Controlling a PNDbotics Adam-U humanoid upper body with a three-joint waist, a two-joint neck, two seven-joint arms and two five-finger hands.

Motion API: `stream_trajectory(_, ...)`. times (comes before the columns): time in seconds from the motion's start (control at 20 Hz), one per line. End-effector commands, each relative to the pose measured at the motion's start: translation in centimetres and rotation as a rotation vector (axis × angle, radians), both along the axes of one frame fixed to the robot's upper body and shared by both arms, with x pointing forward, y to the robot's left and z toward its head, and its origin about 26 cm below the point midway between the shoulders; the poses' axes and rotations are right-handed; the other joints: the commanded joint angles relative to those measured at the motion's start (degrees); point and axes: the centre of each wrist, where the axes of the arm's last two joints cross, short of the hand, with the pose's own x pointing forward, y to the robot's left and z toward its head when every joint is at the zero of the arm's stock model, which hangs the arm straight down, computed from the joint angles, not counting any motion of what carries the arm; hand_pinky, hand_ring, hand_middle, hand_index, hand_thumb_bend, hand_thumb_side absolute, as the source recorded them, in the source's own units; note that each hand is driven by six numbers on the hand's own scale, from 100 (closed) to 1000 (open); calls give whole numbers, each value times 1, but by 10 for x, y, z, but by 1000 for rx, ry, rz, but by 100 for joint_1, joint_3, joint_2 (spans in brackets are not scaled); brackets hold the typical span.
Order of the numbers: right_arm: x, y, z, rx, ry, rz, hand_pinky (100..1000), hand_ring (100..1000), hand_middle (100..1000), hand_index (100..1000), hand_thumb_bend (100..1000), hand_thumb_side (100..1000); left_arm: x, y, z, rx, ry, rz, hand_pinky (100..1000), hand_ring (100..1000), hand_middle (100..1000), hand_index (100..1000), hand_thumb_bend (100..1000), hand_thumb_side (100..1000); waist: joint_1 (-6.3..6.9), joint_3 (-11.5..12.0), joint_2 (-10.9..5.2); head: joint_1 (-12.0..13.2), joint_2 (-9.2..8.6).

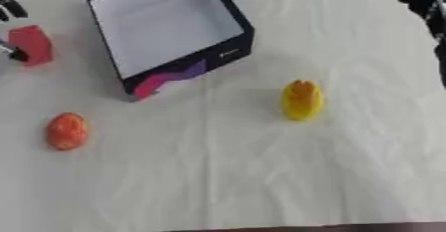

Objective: Pick up objects on the table and place them in the box.

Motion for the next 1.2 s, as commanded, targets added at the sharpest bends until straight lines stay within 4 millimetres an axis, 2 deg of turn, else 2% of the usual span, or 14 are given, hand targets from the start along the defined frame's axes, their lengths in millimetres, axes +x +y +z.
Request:
stream_trajectory(0.05, -2, 2, 11, -26, -31, 5, 951, 809, 792, 887, 100, 709, -1, 4, 15, -8, -31, 22, 840, 853, 836, 855, 638, 270, 60, -14, -13, -4, -101)
stream_trajectory(0.9, -1, 4, 10, -26, -28, 1, 953, 810, 791, 887, 100, 715, 2, 5, -1, -35, 10, 34, 816, 824, 798, 825, 492, 232, 51, -81, 47, -23, -142)
stream_trajectory(1.2, -1, 4, 9, -25, -24, 1, 954, 811, 791, 887, 100, 715, 3, 5, -2, -28, 14, 42, 785, 787, 745, 776, 341, 100, 46, -75, 39, -34, -142)
